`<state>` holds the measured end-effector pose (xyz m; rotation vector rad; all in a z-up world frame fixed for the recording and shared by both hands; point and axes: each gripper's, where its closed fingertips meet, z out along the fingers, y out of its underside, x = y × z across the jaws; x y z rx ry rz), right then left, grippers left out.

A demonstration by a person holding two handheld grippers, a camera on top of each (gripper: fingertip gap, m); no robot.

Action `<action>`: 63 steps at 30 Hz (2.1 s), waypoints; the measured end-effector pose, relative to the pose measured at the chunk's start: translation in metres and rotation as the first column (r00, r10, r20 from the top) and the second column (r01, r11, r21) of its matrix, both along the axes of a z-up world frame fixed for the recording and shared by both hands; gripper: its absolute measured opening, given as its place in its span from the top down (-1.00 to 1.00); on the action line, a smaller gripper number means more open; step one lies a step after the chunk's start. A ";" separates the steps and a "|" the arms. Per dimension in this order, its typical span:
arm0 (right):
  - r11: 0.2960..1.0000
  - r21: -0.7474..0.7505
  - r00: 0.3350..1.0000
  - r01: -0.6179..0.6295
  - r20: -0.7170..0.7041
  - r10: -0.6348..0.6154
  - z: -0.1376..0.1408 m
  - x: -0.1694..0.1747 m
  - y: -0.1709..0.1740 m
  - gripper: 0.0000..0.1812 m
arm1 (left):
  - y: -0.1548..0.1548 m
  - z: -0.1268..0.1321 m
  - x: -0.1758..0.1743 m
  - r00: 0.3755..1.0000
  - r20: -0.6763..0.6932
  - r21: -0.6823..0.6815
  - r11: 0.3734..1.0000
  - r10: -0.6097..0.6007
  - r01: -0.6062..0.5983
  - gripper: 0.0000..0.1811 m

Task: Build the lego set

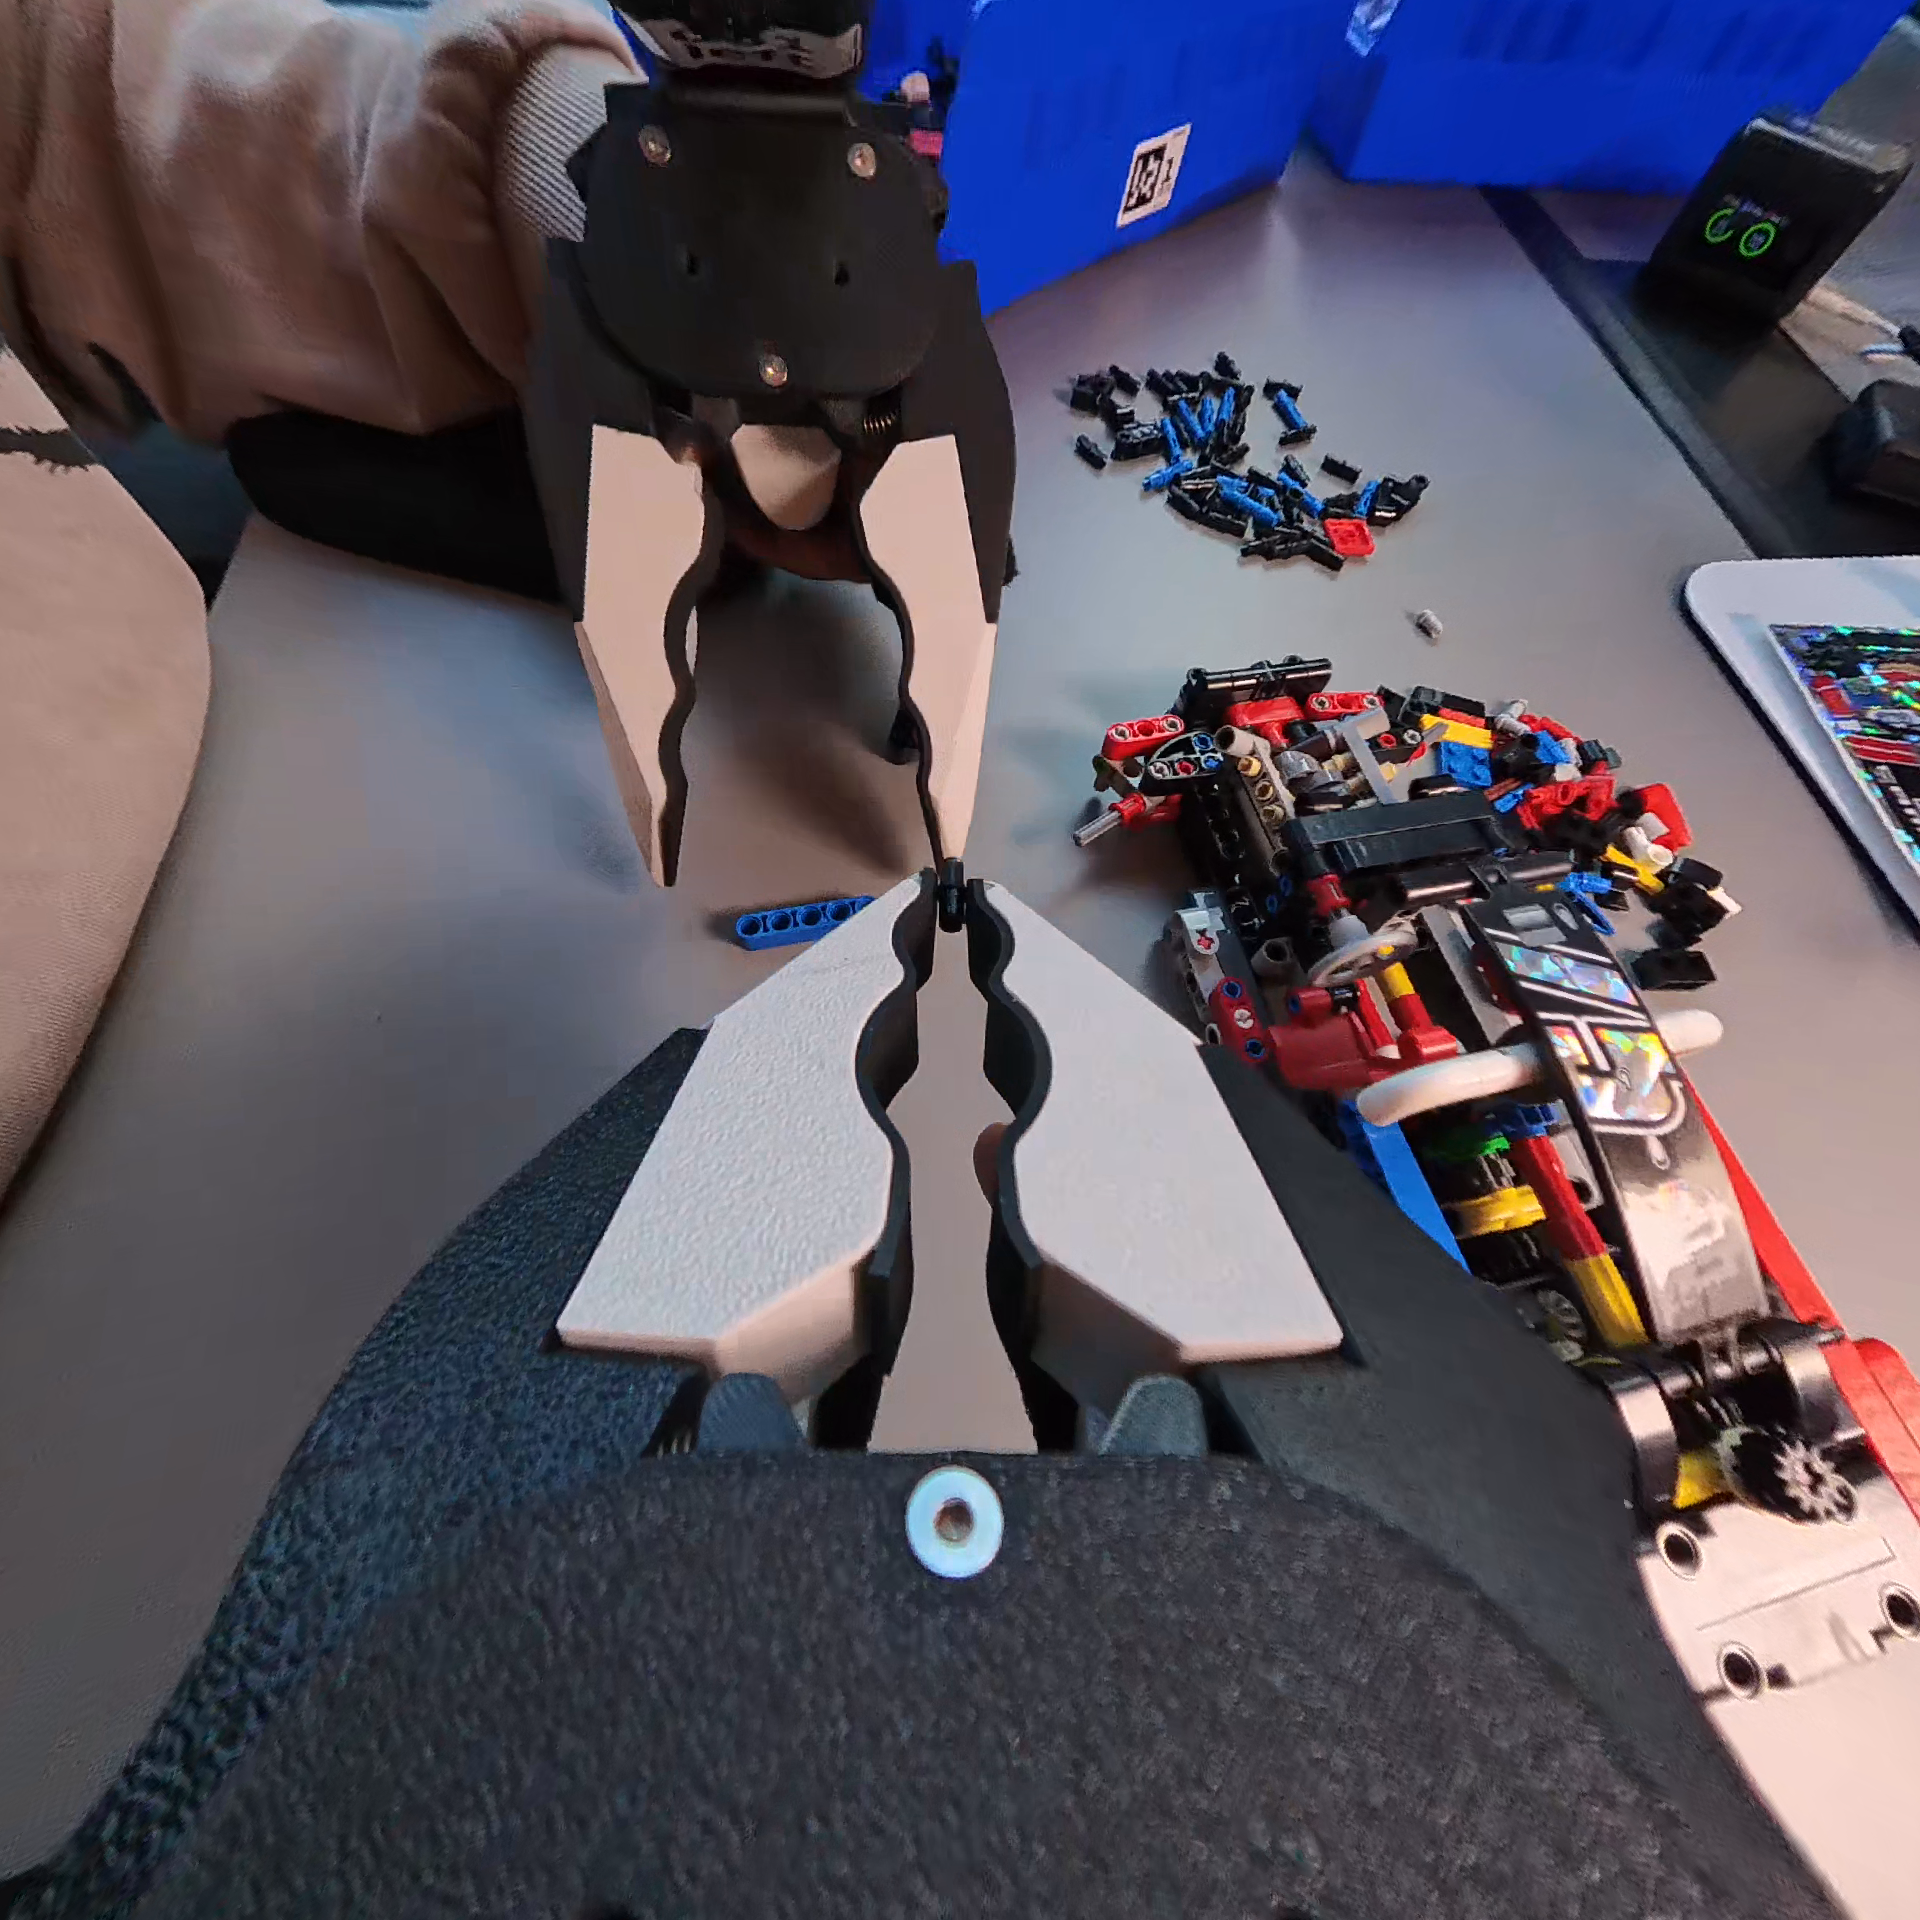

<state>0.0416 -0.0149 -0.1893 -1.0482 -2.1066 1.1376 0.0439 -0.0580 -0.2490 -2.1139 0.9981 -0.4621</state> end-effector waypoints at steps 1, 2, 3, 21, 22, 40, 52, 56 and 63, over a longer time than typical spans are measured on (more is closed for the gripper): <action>1.000 0.003 1.000 -0.006 0.009 0.006 -0.001 -0.001 -0.002 0.96 | 0.000 -0.003 0.000 0.999 -0.029 -0.013 1.000 -0.015 0.015 0.24; 1.000 0.006 1.000 -0.009 0.016 0.009 -0.001 -0.002 -0.003 0.96 | 0.000 -0.006 0.002 0.998 -0.053 -0.017 0.999 -0.032 0.031 0.28; 1.000 0.012 1.000 -0.008 0.021 0.008 -0.001 -0.003 -0.004 0.96 | 0.000 -0.007 0.003 0.996 -0.076 -0.014 0.999 -0.044 0.043 0.34; 0.995 0.082 0.968 0.049 0.242 -0.067 -0.026 0.015 0.003 0.96 | -0.004 0.007 0.004 0.999 0.005 0.072 0.997 0.031 -0.032 0.66; 0.995 0.084 0.966 0.057 0.248 -0.076 -0.027 0.018 0.005 0.96 | -0.005 0.008 0.004 1.000 0.000 0.084 0.996 0.021 -0.021 0.66; 0.983 -0.070 0.974 0.170 0.162 -0.157 -0.032 0.044 0.007 0.96 | 0.006 -0.005 0.028 0.867 -0.386 0.005 0.939 -0.314 0.343 0.98; 0.989 0.100 0.957 0.106 0.261 -0.129 -0.060 0.053 0.004 0.96 | 0.018 0.009 0.017 0.994 -0.037 -0.005 0.995 -0.103 0.103 0.72; 0.976 0.198 0.946 0.092 0.289 -0.148 -0.067 0.048 0.008 0.96 | 0.018 -0.001 0.024 0.985 -0.102 0.003 0.990 -0.138 0.139 0.61; 0.969 0.235 0.960 0.081 0.244 -0.140 -0.048 0.048 -0.006 0.79 | 0.021 -0.008 0.024 0.987 -0.107 0.001 0.992 -0.123 0.124 0.70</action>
